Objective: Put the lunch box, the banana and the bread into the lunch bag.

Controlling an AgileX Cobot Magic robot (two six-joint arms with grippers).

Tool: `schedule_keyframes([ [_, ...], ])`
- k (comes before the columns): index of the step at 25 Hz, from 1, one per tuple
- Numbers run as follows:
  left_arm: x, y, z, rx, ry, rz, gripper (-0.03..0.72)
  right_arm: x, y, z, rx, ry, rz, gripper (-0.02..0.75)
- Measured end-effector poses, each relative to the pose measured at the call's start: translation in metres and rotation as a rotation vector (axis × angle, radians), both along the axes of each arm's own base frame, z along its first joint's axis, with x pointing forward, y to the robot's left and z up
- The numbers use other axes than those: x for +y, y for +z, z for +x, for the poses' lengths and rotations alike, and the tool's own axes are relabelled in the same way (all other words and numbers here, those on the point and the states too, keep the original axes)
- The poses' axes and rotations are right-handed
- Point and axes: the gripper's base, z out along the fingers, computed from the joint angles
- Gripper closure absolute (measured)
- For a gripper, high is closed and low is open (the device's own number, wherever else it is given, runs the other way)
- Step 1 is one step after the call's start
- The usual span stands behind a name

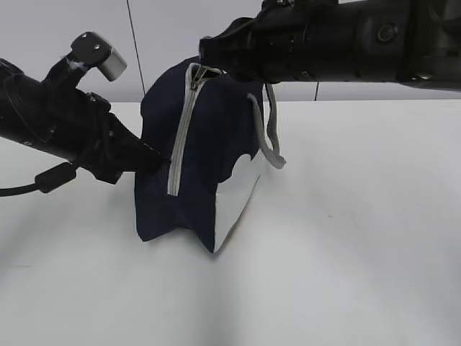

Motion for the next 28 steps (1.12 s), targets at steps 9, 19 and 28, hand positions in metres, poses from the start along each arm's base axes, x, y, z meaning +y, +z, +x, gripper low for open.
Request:
schedule_keyframes([
  [9,0.01,0.006,-0.006,0.03,0.033,0.101,0.688,-0.003,0.011,0.009,-0.056,-0.072,-0.081,0.738],
  [19,0.011,0.004,-0.012,0.087,-0.001,0.126,0.688,-0.008,-0.014,0.031,0.005,-0.165,-0.151,0.738],
  [28,0.014,0.009,-0.015,0.085,0.007,0.139,0.685,0.002,-0.026,0.057,0.015,-0.187,-0.164,0.738],
])
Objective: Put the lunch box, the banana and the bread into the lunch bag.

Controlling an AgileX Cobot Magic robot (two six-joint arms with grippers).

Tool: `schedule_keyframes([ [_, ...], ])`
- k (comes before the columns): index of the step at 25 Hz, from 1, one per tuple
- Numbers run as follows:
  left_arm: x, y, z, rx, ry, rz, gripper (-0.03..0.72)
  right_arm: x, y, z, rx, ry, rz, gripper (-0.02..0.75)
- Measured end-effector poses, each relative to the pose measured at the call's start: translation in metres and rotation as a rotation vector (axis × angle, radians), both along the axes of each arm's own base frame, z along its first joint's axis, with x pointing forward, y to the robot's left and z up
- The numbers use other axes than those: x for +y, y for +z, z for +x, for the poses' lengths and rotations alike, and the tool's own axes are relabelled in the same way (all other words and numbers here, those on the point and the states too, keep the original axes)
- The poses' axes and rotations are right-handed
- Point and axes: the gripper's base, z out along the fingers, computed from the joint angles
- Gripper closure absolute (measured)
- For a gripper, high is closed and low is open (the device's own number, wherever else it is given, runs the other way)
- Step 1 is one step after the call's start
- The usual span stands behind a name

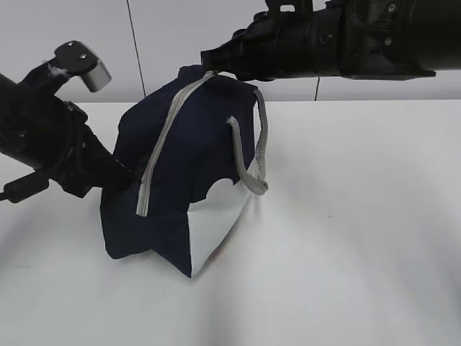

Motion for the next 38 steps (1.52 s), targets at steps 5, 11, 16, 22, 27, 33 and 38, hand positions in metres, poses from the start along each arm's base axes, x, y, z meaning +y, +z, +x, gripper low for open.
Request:
schedule_keyframes([
  [5,0.002,-0.002,-0.001,0.024,0.009,0.024,0.681,0.003,-0.001,0.009,0.001,-0.014,0.014,0.738],
  [11,0.004,0.004,-0.004,0.011,0.011,0.033,0.678,-0.003,-0.006,0.023,0.021,-0.057,0.048,0.738],
  [16,0.006,0.01,-0.008,-0.008,0.006,0.035,0.673,-0.007,-0.008,0.03,0.032,-0.081,0.069,0.738],
  [22,0.006,0.011,-0.01,0.017,0.021,0.033,0.666,0.001,-0.009,0.029,0.062,-0.006,0.166,0.738],
  [27,0.006,0.01,-0.012,0.075,0.077,0.012,0.561,0.006,-0.01,0.026,0.09,0.045,0.197,0.738],
  [33,0.003,0.023,-0.012,0.196,0.189,-0.046,0.29,0.014,-0.012,0.019,0.136,0.158,0.2,0.738],
  [38,0.0,0.06,-0.005,0.258,0.297,-0.106,0.256,0.017,-0.015,0.014,0.162,0.218,0.173,0.738],
])
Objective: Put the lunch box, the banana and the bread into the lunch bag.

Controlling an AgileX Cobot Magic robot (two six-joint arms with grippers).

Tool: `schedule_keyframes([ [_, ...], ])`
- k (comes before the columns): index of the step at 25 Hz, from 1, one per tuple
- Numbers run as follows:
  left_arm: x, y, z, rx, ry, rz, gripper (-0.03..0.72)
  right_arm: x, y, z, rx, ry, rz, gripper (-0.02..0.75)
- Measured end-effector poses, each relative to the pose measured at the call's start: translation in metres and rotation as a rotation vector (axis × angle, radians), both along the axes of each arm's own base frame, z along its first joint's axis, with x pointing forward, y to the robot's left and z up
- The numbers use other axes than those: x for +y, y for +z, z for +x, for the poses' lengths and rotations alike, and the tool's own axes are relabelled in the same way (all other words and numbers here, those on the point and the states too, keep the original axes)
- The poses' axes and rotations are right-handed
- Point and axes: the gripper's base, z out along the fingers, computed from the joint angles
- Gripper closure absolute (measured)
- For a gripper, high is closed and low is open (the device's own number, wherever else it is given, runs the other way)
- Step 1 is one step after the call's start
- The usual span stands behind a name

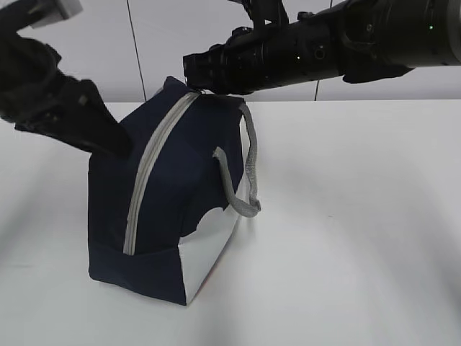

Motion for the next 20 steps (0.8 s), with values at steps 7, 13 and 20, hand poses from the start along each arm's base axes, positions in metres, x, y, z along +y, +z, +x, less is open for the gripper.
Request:
schedule_keyframes([
  [7,-0.006,0.04,0.014,-0.029,0.019,-0.042,0.252,0.0,-0.001,-0.001,0.004,0.014,-0.014,0.738],
  [13,-0.018,0.03,0.048,0.003,0.01,-0.032,0.253,0.0,-0.001,-0.001,0.003,0.018,-0.019,0.738],
  [20,-0.027,-0.004,0.073,0.099,-0.001,-0.001,0.272,-0.001,-0.001,-0.001,-0.001,0.013,-0.024,0.738],
])
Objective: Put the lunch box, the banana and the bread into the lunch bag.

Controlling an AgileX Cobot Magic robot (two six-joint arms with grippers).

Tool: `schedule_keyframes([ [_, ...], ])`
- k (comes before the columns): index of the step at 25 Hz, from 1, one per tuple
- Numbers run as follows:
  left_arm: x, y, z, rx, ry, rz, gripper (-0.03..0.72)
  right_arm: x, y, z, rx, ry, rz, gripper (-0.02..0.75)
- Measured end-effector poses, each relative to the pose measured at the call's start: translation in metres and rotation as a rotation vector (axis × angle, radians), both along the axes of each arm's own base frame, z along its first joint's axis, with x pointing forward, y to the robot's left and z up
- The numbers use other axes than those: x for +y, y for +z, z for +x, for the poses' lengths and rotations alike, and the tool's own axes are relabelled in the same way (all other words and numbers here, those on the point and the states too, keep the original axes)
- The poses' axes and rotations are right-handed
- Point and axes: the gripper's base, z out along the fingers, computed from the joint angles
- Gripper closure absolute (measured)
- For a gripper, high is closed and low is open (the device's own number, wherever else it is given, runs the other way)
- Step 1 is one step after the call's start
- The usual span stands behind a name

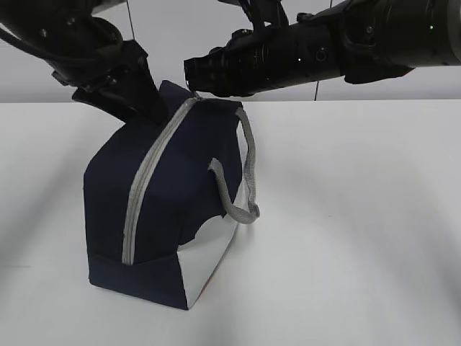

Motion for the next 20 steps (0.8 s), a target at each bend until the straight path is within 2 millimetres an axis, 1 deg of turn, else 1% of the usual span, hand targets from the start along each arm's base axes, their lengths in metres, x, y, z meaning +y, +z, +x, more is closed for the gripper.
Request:
schedule_keyframes([
  [1,0.0,-0.003,0.001,0.007,0.0,0.002,0.285,0.0,0.0,0.0,-0.001,-0.004,-0.001,0.738],
  [2,-0.001,-0.006,0.003,0.014,-0.001,0.005,0.314,0.0,0.0,0.0,-0.002,-0.006,-0.002,0.738],
  [3,-0.001,-0.007,0.003,0.015,-0.003,0.006,0.361,-0.001,0.0,0.001,-0.003,-0.008,-0.003,0.738],
  [7,-0.001,-0.007,0.002,0.003,-0.04,0.016,0.629,-0.002,0.0,0.002,-0.008,-0.022,-0.009,0.738],
  [8,-0.001,-0.007,0.002,0.002,-0.063,0.025,0.659,-0.002,0.0,0.002,-0.009,-0.026,-0.01,0.738],
  [10,0.0,-0.004,0.0,-0.011,-0.121,0.043,0.684,-0.003,0.0,0.003,-0.015,-0.046,-0.015,0.738],
  [12,0.001,0.002,0.0,-0.041,-0.163,0.062,0.688,-0.005,0.0,0.005,-0.018,-0.075,-0.017,0.738],
  [15,0.002,0.007,0.002,-0.077,-0.179,0.077,0.69,-0.008,0.0,0.007,-0.02,-0.118,-0.018,0.738],
  [20,0.0,0.008,0.001,-0.08,-0.189,0.082,0.69,-0.013,0.001,0.012,-0.01,-0.207,0.002,0.738],
])
